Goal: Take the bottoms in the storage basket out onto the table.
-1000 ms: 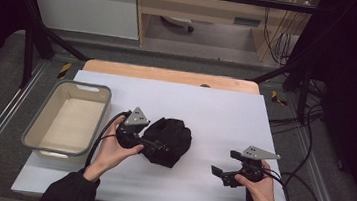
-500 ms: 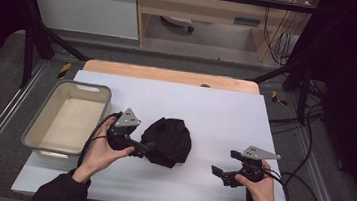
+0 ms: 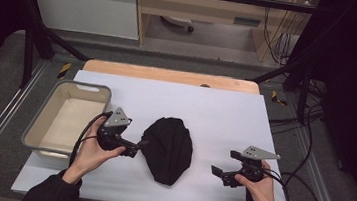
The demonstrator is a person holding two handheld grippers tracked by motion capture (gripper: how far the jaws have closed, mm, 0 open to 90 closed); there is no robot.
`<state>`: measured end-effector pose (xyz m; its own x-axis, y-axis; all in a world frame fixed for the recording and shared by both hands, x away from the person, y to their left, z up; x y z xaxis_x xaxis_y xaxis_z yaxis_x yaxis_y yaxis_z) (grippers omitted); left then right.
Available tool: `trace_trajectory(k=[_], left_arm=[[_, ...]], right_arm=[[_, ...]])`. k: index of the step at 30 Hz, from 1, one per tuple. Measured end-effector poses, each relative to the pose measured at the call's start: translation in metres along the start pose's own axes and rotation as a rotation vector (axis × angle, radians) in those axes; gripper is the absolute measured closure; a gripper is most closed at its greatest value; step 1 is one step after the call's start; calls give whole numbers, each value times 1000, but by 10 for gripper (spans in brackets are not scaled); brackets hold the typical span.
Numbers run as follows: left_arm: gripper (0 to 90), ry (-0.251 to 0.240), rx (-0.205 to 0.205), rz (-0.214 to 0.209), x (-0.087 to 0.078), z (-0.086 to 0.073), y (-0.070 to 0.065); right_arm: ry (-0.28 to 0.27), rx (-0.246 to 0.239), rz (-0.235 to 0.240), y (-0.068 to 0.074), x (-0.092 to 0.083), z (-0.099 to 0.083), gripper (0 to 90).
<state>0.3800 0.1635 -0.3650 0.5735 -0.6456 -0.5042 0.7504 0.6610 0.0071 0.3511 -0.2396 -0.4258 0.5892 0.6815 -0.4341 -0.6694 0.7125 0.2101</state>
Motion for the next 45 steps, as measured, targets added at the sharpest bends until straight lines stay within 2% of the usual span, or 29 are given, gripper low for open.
trace_trajectory(k=[16, 35, 45], left_arm=[[64, 10, -20, 32, -20, -16, 15], [53, 9, -45, 97, -43, -37, 34], [53, 6, -76, 135, -55, -50, 46]], right_arm=[[2, 1, 0, 0, 1, 0, 6], [0, 1, -1, 0, 0, 0, 6], [1, -1, -2, 0, 0, 0, 6]])
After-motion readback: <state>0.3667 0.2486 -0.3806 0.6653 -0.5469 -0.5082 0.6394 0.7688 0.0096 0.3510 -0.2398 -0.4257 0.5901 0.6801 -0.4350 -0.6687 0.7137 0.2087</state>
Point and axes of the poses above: each handheld gripper's, and its own axes: x roughly forward along the jaws, z roughly out of its top, y roughly to its left, the point moved 1 cm from there along x, roughly forward along the jaws, and after that the axes turned 5 degrees about -y, right-handed, at the moved point
